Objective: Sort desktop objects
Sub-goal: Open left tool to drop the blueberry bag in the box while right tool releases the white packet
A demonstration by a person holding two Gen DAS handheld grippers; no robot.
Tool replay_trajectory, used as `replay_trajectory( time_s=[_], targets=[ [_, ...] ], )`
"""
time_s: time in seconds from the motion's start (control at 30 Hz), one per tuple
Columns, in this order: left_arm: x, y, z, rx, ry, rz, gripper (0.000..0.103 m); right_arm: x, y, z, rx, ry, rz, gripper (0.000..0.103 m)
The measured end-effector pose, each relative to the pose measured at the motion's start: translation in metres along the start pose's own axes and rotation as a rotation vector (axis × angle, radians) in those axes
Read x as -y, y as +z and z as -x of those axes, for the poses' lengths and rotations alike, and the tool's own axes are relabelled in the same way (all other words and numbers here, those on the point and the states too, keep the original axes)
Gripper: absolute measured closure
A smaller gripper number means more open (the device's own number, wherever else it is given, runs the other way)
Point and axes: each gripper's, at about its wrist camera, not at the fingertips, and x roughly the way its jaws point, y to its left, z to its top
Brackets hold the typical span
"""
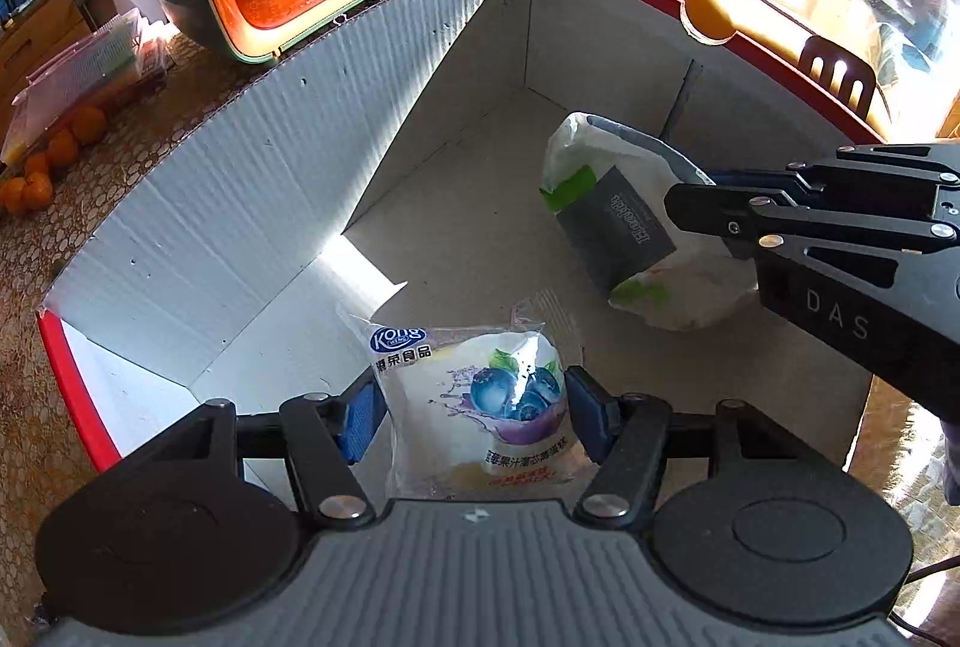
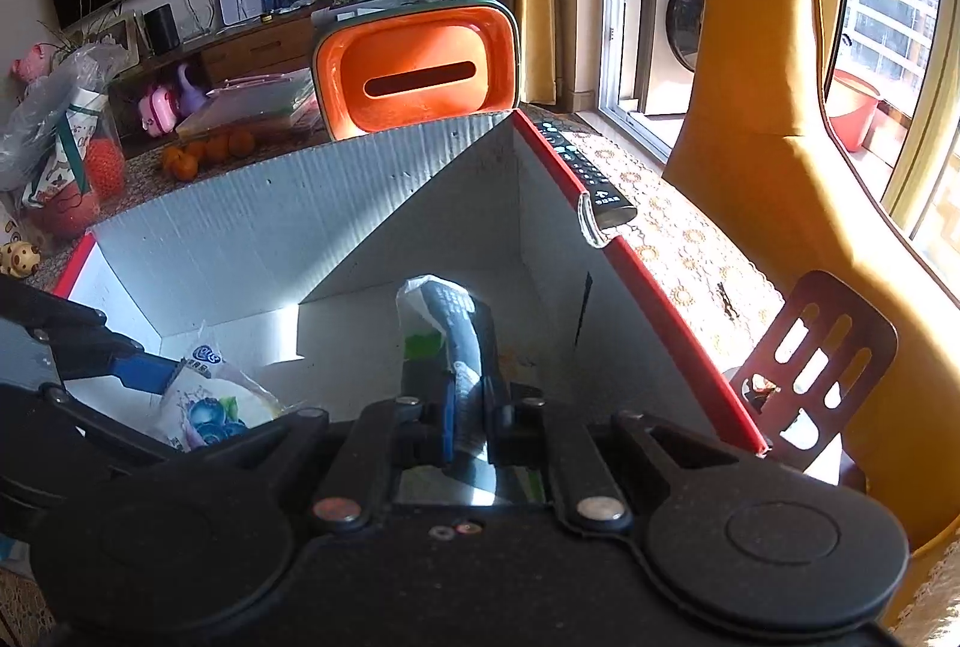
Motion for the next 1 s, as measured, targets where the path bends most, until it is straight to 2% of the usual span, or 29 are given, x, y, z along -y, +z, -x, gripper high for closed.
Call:
replay_trajectory(
  time_s=[0.13,0.23,0.33,0.43,0.47,0.53,0.7,1.0],
  targets=[
    [0.001,0.003,-0.003,-0.026,0.013,-0.009,0.039,-0.002,0.001,-0.002,-0.012,0.004,0.008,0.093],
    [0.0,0.003,-0.003,-0.032,0.004,-0.003,0.039,-0.005,0.002,-0.005,-0.042,0.019,0.024,0.086],
    [-0.002,0.002,-0.001,-0.02,-0.009,0.009,0.033,-0.007,0.002,-0.007,-0.06,0.03,0.04,0.082],
    [-0.004,0.003,0.003,0.008,-0.023,0.018,0.022,-0.007,0.003,-0.005,-0.067,0.041,0.031,0.077],
    [-0.005,0.002,0.005,0.019,-0.03,0.023,0.021,-0.006,0.004,-0.004,-0.069,0.051,0.026,0.072],
    [-0.006,0.002,0.008,0.028,-0.034,0.027,0.021,-0.006,0.005,-0.001,-0.067,0.063,0.022,0.065],
    [-0.009,-0.003,0.017,0.06,-0.04,0.048,0.021,-0.006,0.008,0.01,-0.052,0.068,0.019,0.059],
    [-0.019,-0.017,0.045,0.163,-0.072,0.108,0.021,-0.009,0.014,0.038,-0.003,0.097,0.009,0.047]
  ],
)
